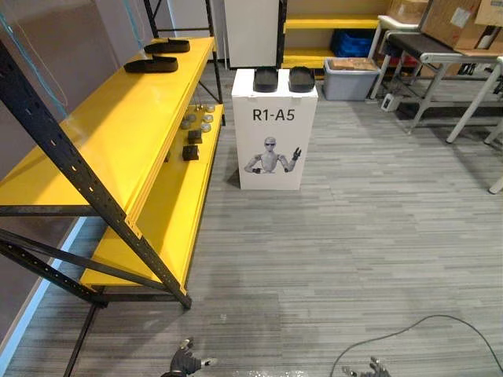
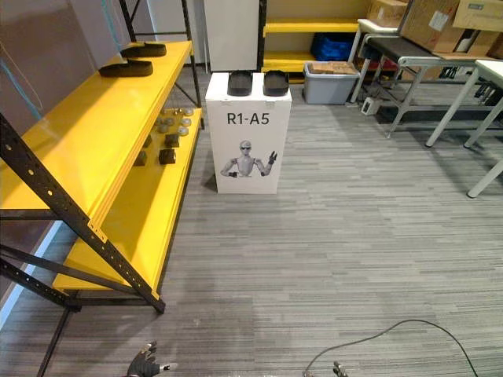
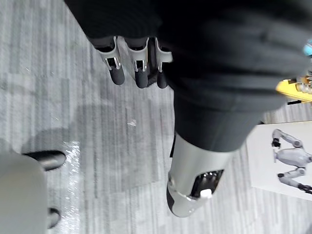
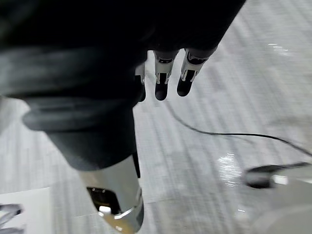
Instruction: Walk over and take plastic housings, then place them on the shelf
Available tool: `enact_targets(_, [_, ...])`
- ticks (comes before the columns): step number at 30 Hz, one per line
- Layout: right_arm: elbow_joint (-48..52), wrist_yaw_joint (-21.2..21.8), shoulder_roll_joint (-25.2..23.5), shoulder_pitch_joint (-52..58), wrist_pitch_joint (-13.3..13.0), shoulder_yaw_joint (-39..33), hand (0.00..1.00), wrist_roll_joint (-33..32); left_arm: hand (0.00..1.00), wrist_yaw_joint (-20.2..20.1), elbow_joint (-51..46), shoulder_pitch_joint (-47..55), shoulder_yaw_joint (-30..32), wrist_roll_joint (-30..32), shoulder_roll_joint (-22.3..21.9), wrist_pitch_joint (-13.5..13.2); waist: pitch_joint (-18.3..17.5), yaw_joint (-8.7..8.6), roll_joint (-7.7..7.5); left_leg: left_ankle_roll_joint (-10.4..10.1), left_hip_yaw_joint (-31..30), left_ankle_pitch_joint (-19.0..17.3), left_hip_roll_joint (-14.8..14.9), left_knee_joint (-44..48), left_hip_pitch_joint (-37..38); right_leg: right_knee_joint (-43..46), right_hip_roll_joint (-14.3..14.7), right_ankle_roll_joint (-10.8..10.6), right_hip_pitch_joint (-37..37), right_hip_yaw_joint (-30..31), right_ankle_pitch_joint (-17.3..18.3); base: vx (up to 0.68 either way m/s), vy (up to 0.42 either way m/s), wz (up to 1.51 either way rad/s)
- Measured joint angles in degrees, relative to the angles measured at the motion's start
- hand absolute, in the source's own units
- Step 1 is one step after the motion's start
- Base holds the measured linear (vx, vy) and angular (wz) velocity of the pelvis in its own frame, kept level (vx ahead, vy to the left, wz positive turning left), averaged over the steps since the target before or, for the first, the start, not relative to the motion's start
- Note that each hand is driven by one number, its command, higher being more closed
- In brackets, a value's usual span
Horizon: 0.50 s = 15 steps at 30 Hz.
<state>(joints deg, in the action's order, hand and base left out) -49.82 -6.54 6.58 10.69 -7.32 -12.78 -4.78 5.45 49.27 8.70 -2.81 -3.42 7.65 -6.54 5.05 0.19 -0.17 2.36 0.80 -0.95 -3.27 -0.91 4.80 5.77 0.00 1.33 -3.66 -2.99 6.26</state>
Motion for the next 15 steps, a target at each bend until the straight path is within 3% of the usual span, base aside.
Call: enact_targets(15, [4.2, 2.3, 0.4, -0.1, -0.3, -0.6, 0.0, 0.8, 0.0, -1.0, -7.1, 1.8, 2.5, -4.3, -0.6, -0.4, 0.9, -0.88, 0.2, -0.6, -0.6, -0.4, 0.0, -0.5, 0.6, -0.4, -0.1, -0.4, -0.9, -0.6, 0.3, -0.02, -0.005, 0.02])
